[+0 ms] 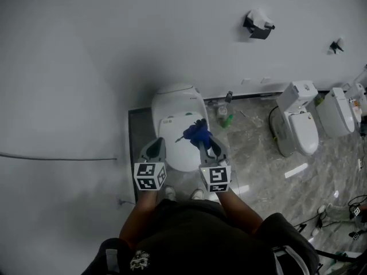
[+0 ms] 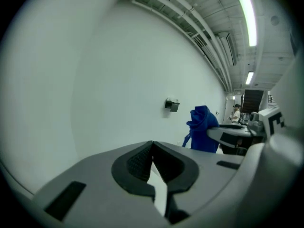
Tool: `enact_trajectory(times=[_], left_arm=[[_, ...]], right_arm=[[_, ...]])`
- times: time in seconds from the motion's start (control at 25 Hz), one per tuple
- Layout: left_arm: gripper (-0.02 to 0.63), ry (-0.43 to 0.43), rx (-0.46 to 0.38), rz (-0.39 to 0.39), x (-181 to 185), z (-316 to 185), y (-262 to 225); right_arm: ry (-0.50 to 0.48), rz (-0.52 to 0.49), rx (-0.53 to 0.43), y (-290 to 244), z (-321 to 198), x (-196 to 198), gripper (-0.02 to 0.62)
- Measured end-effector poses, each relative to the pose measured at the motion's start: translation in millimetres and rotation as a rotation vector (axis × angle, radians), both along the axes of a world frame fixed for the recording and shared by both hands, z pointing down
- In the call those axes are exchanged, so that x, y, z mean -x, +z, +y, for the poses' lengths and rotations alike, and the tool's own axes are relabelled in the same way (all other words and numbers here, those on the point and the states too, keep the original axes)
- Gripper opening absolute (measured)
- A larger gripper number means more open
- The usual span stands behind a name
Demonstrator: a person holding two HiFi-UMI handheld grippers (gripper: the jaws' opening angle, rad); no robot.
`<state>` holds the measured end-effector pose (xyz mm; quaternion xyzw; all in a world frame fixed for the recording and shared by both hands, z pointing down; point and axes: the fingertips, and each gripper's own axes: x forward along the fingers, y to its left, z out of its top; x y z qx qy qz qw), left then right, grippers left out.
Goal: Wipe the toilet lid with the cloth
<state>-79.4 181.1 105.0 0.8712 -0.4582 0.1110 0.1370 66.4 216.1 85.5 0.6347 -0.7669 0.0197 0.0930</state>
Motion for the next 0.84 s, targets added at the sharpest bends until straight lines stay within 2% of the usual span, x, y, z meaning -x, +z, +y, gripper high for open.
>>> enact_trajectory(times=[0.32, 0.48, 0.64, 0.84], left_arm=[[0.012, 0.088, -0.035, 0.013, 5.7, -0.4, -15.3], [0.012, 0.124, -0.041, -0.010, 7.4, -2.6, -13.0], [0.012, 0.155, -0.029, 0.017, 9.3, -1.6, -21.6], [0.012, 0.190, -0.050, 0.001, 6.6, 0.8, -30.4]], right_arm=[[0.031, 0.038, -0.105, -50.9, -2.4, 25.2, 0.069], [0.065, 0.064, -0.147, -64.7, -0.3, 27.2, 0.070], [0.083, 0.053, -0.148, -66.7, 1.5, 30.2, 0.069], [0.083, 0.068, -0.122, -62.3, 3.3, 36.5, 0.070]])
